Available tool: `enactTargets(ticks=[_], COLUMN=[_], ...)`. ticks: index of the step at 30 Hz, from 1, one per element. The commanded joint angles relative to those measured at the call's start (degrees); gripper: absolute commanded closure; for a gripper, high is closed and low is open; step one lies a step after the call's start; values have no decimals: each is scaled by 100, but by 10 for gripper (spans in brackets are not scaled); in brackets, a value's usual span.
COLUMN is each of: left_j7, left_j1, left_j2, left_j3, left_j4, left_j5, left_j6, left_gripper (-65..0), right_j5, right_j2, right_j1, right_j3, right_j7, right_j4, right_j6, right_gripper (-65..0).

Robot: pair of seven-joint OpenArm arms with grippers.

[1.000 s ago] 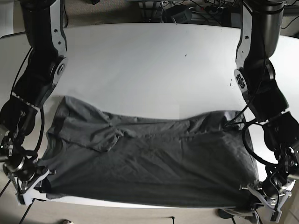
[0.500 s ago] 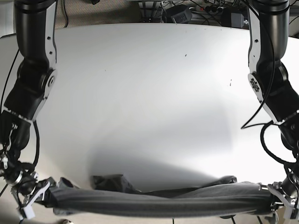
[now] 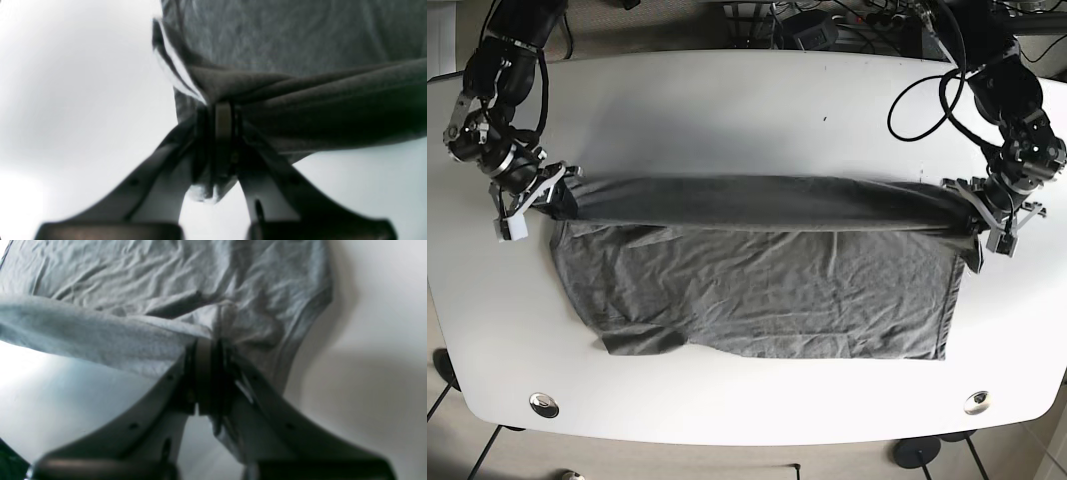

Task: Fold the T-shirt properly
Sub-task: 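Lift the hem with both grippers and flick the shirt flat again, then pull the held edge away from the hem with both grippers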

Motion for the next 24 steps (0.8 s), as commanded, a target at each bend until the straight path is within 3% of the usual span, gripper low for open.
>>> enactTargets(ticks=[1, 7, 8, 10, 12, 13, 16, 17, 20, 24], left_j7=[-121, -121, -121, -95, 134, 362, 529, 529, 538, 503], left_j1=[278, 489, 542, 586, 691, 691, 700, 709, 841, 911], left_j2=[-110, -137, -145, -145, -145, -145, -154, -154, -110, -119], left_j3=[-105, -229, -220, -229, -229, -229, -229, -237, -448, -352], left_j4=[206, 21, -23, -23, -14, -5, 100, 347, 1041, 980], left_j5=[-11, 42, 42, 42, 42, 24, -11, -11, -11, -2], left_j6=[38, 38, 38, 38, 38, 38, 38, 38, 38, 38], left_gripper=[0, 0, -24, -146, -300, -390, -408, -403, -403, -403], right_j5=[17, -18, -18, -18, -18, -18, 26, 26, 17, -97], right_j2=[129, 120, 129, 137, 146, 146, 146, 102, -188, -214], right_j1=[-356, -848, -919, -1077, -1200, -1323, -1490, -1605, -1736, -1701], right_j3=[159, 150, 150, 159, 176, 185, 211, 413, 1046, 1301], right_j7=[181, 181, 181, 181, 181, 181, 181, 199, 181, 181], right_j4=[305, 314, 314, 314, 322, 349, 419, 692, 1122, 911], right_j6=[20, 20, 20, 29, 29, 29, 55, 257, 1000, 1000], right_gripper=[-19, -21, -21, -33, -120, -263, -609, -650, -650, -623])
